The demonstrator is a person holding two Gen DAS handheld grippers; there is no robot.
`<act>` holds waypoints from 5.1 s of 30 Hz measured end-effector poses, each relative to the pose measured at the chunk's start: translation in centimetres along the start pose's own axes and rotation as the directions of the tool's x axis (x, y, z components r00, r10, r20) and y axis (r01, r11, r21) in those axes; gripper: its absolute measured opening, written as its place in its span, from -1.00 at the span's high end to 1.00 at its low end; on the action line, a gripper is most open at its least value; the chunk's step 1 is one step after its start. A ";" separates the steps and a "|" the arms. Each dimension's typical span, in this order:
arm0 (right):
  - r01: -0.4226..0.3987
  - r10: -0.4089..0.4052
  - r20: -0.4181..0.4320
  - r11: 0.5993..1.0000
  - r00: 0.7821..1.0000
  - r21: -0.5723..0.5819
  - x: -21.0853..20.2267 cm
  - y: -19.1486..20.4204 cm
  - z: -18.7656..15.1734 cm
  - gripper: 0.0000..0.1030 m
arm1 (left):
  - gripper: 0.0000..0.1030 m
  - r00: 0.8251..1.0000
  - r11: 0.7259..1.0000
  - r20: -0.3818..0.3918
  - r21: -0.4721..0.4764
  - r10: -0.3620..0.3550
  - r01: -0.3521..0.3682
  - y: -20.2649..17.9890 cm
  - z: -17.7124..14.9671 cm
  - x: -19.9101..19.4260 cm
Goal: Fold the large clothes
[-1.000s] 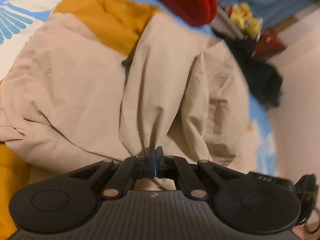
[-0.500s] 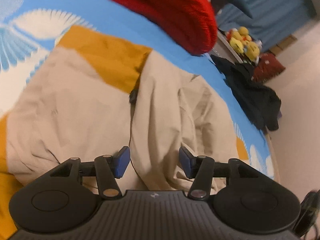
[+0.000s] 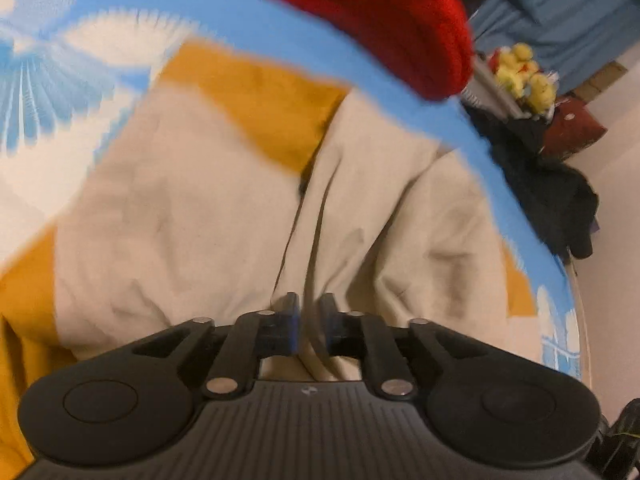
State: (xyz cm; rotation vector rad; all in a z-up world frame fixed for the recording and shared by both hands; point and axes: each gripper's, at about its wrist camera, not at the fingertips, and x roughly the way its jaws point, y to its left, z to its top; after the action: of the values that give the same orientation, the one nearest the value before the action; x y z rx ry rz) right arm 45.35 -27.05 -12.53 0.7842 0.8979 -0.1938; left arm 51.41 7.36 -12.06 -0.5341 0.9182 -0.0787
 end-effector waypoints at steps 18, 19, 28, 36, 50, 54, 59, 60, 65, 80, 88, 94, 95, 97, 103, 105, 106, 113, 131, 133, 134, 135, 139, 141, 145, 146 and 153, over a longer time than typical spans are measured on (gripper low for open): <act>0.007 -0.007 -0.002 0.983 1.000 -0.186 0.8 0.8 -0.6 0.53 | 0.35 1.000 0.943 0.019 0.332 0.001 -0.008 -4.4 -2.5 0.3; 0.023 -0.025 -0.013 0.987 1.000 -0.157 0.6 0.4 -0.9 0.71 | 0.32 0.995 0.948 -0.069 0.314 0.078 -0.052 -3.6 -3.0 1.6; -0.002 0.178 0.382 0.908 0.907 -0.418 -14.9 4.8 0.4 0.56 | 0.09 0.933 0.858 0.347 0.504 -0.098 -0.097 -7.0 -3.6 -15.6; -0.003 0.307 0.600 0.892 0.739 -0.453 -33.7 -3.1 -2.2 0.32 | -0.21 0.830 0.842 0.549 0.491 -0.102 -0.221 -4.4 -13.5 -34.7; 0.109 -0.050 0.288 0.975 0.956 -0.196 -33.1 -24.5 -12.4 0.50 | 0.65 0.976 0.976 0.206 0.183 0.075 -0.113 12.1 -25.2 -37.3; 0.132 -0.113 0.134 0.982 0.984 -0.138 -29.3 -25.9 -11.9 0.47 | 0.60 0.992 0.985 0.064 0.129 0.108 -0.116 14.3 -24.5 -34.6; 0.193 -0.191 0.030 0.974 0.981 -0.122 -26.2 -26.3 -12.5 0.27 | 0.42 0.977 0.975 -0.046 0.088 0.206 -0.202 16.7 -24.2 -31.0; 0.196 -0.195 0.024 0.973 0.981 -0.120 -25.9 -26.2 -12.3 0.26 | 0.30 0.975 0.975 -0.059 0.070 0.215 -0.211 17.2 -24.4 -30.5; 0.246 -0.251 -0.016 0.959 0.968 -0.144 -24.3 -26.2 -12.3 0.19 | 0.02 0.961 0.973 -0.150 0.034 0.232 -0.230 18.9 -24.7 -28.7; 0.166 -0.172 -0.011 0.966 0.985 -0.200 -25.2 -25.6 -12.8 0.84 | 0.71 0.983 0.989 -0.130 0.092 0.130 -0.118 17.4 -24.7 -29.1; 0.216 -0.237 -0.059 0.945 0.970 -0.248 -23.8 -25.6 -13.4 0.74 | 0.36 0.960 0.979 -0.196 0.089 0.200 -0.186 18.5 -25.4 -27.9; 0.175 -0.179 0.006 0.954 0.984 -0.244 -25.3 -25.2 -13.3 0.96 | 0.87 0.985 0.984 -0.106 0.129 0.135 -0.121 17.2 -25.1 -29.5; 0.177 -0.181 0.004 0.955 0.983 -0.239 -25.3 -25.3 -13.3 0.94 | 0.86 0.986 0.982 -0.093 0.144 0.137 -0.123 17.0 -25.0 -29.7; 0.198 -0.210 -0.028 0.953 0.977 -0.228 -24.7 -25.6 -13.5 0.80 | 0.81 0.976 0.973 -0.123 0.171 0.180 -0.158 16.8 -25.3 -28.9; 0.239 -0.264 -0.041 0.920 0.964 -0.312 -23.8 -24.7 -14.3 0.72 | 0.55 0.956 0.960 -0.187 0.210 0.224 -0.184 16.8 -26.1 -27.3; 0.234 -0.257 -0.039 0.925 0.966 -0.300 -24.0 -24.9 -14.3 0.73 | 0.61 0.957 0.961 -0.179 0.196 0.228 -0.192 17.1 -26.0 -27.5; 0.229 -0.251 -0.036 0.928 0.967 -0.295 -24.1 -24.9 -14.2 0.77 | 0.73 0.958 0.962 -0.175 0.193 0.228 -0.194 17.2 -26.0 -27.6; 0.190 -0.185 0.046 0.937 0.982 -0.294 -26.7 -23.8 -14.2 0.98 | 0.95 0.977 0.944 -0.098 0.289 0.192 -0.157 15.0 -26.1 -30.1; -0.103 0.210 0.251 0.919 0.945 -0.379 -45.0 -20.5 -13.9 1.00 | 0.99 0.993 0.915 0.096 0.402 -0.069 0.024 10.6 -22.0 -47.4; -0.133 0.246 0.267 0.916 0.932 -0.378 -48.0 -20.9 -14.1 1.00 | 0.99 0.990 0.922 0.102 0.384 -0.100 0.054 11.2 -21.9 -50.7; -0.151 0.267 0.278 0.914 0.923 -0.377 -49.4 -21.2 -14.2 1.00 | 0.99 0.987 0.925 0.109 0.373 -0.114 0.066 11.6 -21.9 -52.3; -0.169 0.288 0.290 0.912 0.913 -0.374 -50.8 -21.5 -14.3 1.00 | 0.99 0.986 0.930 0.116 0.361 -0.122 0.073 11.9 -21.9 -53.7; -0.218 0.330 0.328 0.917 0.885 -0.334 -53.3 -22.5 -14.3 1.00 | 0.99 0.980 0.961 0.133 0.253 -0.144 0.107 14.0 -21.3 -56.5; -0.220 0.328 0.326 0.920 0.887 -0.326 -51.9 -22.3 -13.4 1.00 | 0.99 0.981 0.969 0.125 0.219 -0.147 0.117 14.6 -20.6 -55.0; -0.187 0.269 0.288 0.942 0.919 -0.280 -44.9 -21.0 -10.4 1.00 | 0.99 0.988 0.976 0.083 0.189 -0.129 0.111 14.5 -17.3 -48.2; -0.174 0.248 0.273 0.947 0.929 -0.269 -42.6 -20.6 -9.3 1.00 | 0.99 0.990 0.978 0.072 0.176 -0.123 0.109 14.7 -16.1 -46.1; -0.012 0.037 0.298 0.996 0.954 -0.088 -29.7 -19.4 -2.3 0.75 | 0.54 0.991 0.995 0.089 0.023 -0.096 0.095 16.1 -9.7 -31.8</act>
State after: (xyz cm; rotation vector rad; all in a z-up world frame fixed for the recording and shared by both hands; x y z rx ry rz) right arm 16.33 -44.11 -0.98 0.6647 0.6049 -0.2438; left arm 21.89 26.50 -1.00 -0.5594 0.8032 -0.1489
